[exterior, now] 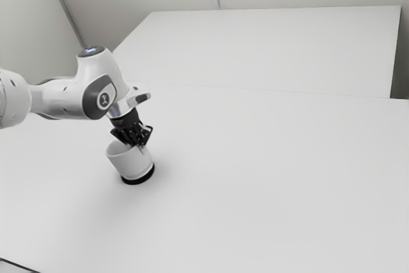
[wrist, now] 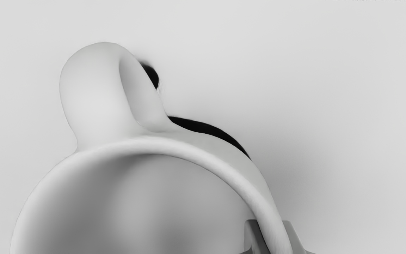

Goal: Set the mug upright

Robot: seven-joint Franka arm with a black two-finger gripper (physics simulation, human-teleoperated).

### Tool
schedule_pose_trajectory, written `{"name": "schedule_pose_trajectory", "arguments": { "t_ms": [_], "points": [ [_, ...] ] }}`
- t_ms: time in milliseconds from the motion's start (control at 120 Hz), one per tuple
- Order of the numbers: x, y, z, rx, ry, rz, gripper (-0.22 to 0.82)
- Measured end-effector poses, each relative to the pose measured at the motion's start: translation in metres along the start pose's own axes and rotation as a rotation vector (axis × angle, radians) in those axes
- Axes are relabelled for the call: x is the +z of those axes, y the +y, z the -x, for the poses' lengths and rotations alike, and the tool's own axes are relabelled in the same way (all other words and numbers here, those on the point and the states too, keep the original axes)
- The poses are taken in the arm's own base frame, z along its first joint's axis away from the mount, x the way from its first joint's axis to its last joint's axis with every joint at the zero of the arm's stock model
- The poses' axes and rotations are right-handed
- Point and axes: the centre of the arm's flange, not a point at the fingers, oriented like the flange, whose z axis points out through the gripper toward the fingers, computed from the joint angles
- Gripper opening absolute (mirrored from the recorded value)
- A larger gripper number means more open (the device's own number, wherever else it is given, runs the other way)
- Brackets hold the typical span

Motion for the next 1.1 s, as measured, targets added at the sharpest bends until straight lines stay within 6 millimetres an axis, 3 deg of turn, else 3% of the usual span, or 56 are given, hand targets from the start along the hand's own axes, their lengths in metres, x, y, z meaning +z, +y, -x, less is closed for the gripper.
{"name": "schedule_pose_trajectory", "arguments": {
  "t_ms": [200, 417, 533, 675, 825, 983, 1100],
  "points": [
    [0.01, 0.004, -0.003, -0.035, -0.002, -0.002, -0.17],
    [-0.002, 0.007, -0.002, -0.056, 0.013, 0.016, 0.28],
    [-0.022, 0.009, -0.002, -0.054, 0.048, 0.022, 0.42],
    [-0.053, 0.012, -0.013, -0.047, 0.079, 0.025, 0.51],
    [-0.08, 0.015, -0.022, -0.024, 0.108, 0.009, 0.56],
    [-0.13, 0.02, -0.036, 0.012, 0.145, -0.022, 0.58],
    [-0.155, 0.023, -0.04, 0.022, 0.147, -0.032, 0.59]
  ]
}}
